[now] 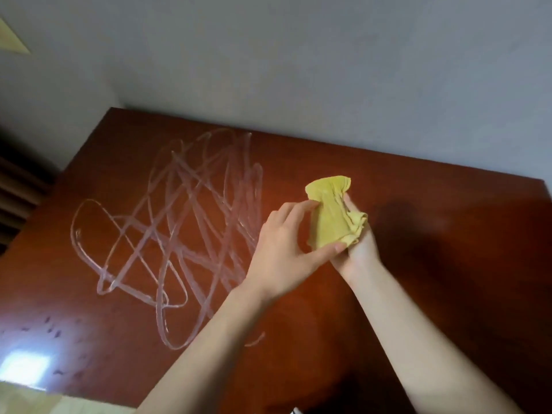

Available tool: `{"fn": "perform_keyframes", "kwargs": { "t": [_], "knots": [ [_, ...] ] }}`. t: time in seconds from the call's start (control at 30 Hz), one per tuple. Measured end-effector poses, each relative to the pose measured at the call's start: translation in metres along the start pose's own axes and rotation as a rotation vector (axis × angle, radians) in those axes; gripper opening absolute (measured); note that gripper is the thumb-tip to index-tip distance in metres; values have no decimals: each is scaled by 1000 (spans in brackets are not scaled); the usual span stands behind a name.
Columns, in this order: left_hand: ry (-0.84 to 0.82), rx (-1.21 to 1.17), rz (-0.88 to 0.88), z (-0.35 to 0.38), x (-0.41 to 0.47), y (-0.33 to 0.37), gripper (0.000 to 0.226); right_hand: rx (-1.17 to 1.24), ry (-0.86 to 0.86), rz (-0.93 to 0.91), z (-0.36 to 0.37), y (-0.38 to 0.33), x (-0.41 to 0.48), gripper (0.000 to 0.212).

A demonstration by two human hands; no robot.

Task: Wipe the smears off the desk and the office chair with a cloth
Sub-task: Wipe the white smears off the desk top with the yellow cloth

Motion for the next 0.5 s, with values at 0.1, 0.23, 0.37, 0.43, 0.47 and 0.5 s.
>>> {"fn": "perform_keyframes", "kwargs": {
  "t": [0.1, 0.23, 0.37, 0.43, 0.47, 0.5],
  "knots": [
    [82, 176, 98, -49, 17, -23, 66, 48, -51, 21, 57, 15, 23, 35],
    [185, 89, 69, -92, 33, -49, 49, 100, -47, -171, 103, 31, 49, 32],
    [147, -409, -105, -99, 48, -54, 27, -388, 75, -454, 99, 13, 50, 10],
    [141, -536, -177, -92, 52, -49, 33, -655, 120, -564, 83, -10, 46, 23],
    [139, -542, -188, -87, 52, -45, 36, -730, 100, -585, 75, -22, 42, 25],
    [135, -534, -191, -82, 51, -40, 38, -796, 53, -590, 68, -33, 38, 25]
  ]
}}
Point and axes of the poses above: each hand's wrist, its own x-axis towards the middle knuckle, its own z-axis out of the palm, y = z × x, the point moved 2 cm from there along x, towards the middle knuckle, and after that the axes turned 4 degrees about -y, right-handed, at the moved point
